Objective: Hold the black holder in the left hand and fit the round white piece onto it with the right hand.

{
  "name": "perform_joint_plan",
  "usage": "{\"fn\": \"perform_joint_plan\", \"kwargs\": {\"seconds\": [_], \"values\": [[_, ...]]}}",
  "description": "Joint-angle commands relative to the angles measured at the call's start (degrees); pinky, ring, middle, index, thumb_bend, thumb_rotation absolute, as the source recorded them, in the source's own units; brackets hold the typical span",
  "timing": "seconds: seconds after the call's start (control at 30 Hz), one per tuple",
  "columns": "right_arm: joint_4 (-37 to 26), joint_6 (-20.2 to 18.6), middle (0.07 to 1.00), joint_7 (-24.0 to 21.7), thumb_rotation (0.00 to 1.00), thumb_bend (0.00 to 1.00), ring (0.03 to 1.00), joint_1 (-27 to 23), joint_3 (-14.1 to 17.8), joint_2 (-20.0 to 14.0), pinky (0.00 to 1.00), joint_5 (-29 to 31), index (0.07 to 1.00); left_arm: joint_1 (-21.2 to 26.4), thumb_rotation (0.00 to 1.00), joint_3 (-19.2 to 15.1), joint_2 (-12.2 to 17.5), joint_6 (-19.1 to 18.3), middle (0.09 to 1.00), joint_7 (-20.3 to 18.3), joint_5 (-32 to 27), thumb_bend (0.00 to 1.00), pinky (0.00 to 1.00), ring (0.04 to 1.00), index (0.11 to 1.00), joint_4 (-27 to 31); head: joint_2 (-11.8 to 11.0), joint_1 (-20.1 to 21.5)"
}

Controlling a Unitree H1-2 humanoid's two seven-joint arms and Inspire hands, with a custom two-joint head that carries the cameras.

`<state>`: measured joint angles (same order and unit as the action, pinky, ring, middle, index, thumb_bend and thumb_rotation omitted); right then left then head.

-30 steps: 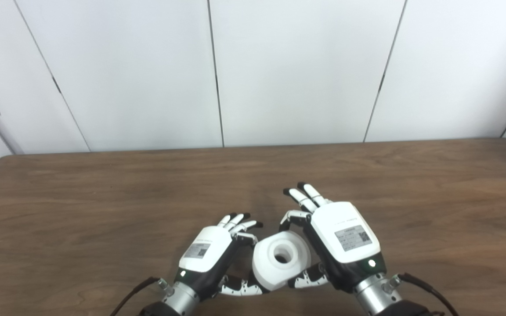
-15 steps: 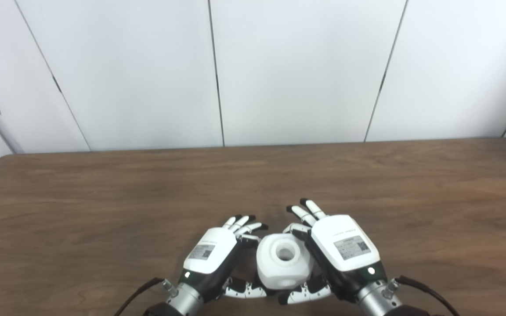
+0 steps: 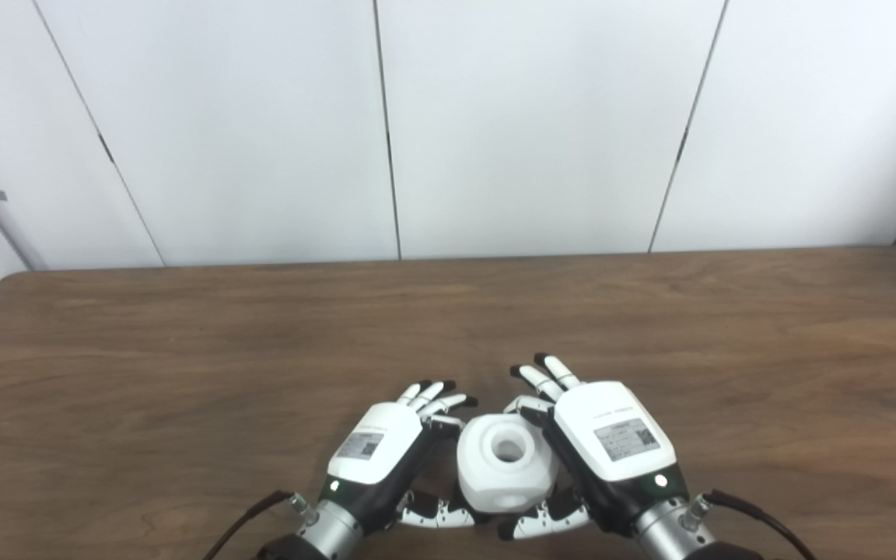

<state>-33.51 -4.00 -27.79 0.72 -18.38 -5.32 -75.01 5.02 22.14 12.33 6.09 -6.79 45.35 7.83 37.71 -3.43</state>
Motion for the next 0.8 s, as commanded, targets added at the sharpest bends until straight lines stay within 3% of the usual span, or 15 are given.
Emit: {"fn": "perform_joint_plan", "kwargs": {"seconds": [0.0,0.2,0.37,0.77], "values": [[-0.21,1.06,0.917,-0.17,0.47,0.92,0.959,-0.27,-0.08,0.18,0.71,1.20,0.713,1.42,0.05,0.17,-0.53,1.84,0.877,1.69,0.05,0.52,1.00,0.964,0.480,-0.12,-0.03,0.01],[0.04,1.04,0.948,-0.14,0.57,1.00,0.971,-0.54,0.15,-0.01,0.70,3.05,0.879,1.42,0.05,-0.07,-0.40,2.24,0.877,1.70,-0.31,0.51,1.00,0.966,0.480,-0.47,-0.32,0.31],[-0.53,0.45,0.994,-1.40,0.62,1.00,0.998,-1.54,1.30,-0.49,0.74,6.23,0.984,1.46,0.05,-0.15,-0.44,2.53,0.876,1.94,-0.19,0.51,1.00,0.965,0.480,-0.85,-0.46,0.36],[-5.43,-0.92,1.000,-8.17,0.64,1.00,1.000,-6.10,5.24,-1.49,0.74,12.67,1.000,1.77,0.05,-0.09,-0.42,3.04,0.877,2.14,-0.28,0.51,1.00,0.964,0.480,-1.65,-1.00,0.34]]}}
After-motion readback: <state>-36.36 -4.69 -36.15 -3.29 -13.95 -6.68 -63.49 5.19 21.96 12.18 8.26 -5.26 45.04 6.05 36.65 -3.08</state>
